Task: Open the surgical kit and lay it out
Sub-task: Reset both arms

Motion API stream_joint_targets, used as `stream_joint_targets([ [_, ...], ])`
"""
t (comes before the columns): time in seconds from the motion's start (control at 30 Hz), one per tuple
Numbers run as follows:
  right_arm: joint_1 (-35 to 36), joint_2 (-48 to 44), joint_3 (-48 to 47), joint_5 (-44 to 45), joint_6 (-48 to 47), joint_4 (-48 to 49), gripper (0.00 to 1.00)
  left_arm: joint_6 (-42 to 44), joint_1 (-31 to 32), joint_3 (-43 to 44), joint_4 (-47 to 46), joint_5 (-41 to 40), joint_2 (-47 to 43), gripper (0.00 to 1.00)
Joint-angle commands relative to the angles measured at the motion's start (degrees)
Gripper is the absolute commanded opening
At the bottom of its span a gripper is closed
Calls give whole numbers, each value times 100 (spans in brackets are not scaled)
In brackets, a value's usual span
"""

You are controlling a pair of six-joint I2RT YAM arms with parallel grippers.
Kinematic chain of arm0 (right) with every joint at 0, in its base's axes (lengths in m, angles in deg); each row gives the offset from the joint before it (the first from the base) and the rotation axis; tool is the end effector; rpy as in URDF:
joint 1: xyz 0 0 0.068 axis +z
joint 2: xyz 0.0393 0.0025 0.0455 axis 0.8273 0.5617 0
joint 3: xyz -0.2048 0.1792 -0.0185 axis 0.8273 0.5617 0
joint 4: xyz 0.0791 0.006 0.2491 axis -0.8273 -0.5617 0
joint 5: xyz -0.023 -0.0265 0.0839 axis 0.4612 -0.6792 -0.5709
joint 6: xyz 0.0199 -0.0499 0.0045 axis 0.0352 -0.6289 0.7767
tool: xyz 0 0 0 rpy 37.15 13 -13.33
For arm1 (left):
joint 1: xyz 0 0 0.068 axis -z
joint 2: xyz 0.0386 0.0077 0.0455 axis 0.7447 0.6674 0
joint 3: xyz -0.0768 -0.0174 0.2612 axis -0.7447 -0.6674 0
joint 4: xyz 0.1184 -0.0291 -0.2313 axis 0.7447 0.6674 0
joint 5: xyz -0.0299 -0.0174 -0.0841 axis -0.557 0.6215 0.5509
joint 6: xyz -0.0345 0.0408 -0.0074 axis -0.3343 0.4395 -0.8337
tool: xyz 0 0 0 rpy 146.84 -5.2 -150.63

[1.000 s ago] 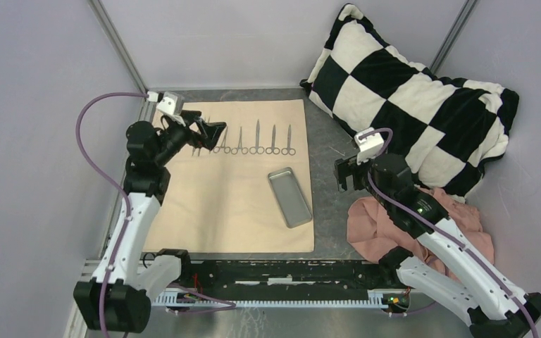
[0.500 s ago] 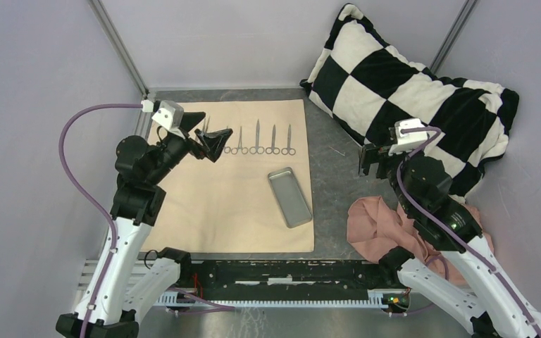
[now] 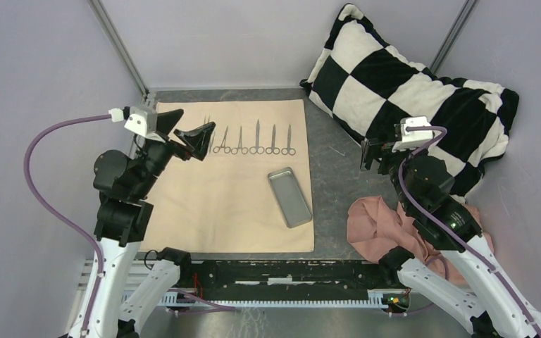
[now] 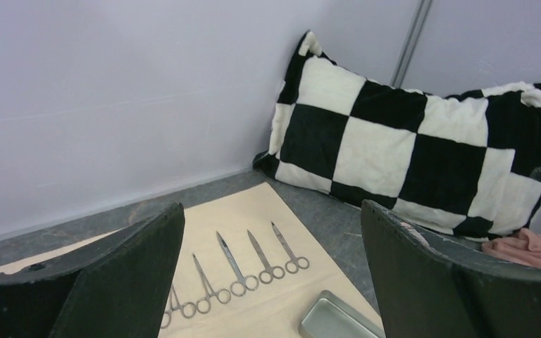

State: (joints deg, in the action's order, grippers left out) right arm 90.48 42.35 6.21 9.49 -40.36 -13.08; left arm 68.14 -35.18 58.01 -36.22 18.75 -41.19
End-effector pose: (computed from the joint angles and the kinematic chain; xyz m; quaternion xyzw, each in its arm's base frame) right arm 0.1169 0.0603 0.4006 -0.0352 0.7404 0.0395 0.6701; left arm 0.1316 -0.0406 0.4437 0.1333 0.6185 -0.2308 0.7392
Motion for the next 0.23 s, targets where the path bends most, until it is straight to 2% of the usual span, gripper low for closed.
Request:
stream_joint_targets([
  [0.0, 5, 5, -188, 361, -77, 351, 98, 84, -3, 501, 388, -509, -22, 100],
  [0.2, 6, -322, 222, 153, -40, 725, 98, 194, -3, 485, 514, -910, -128, 100],
])
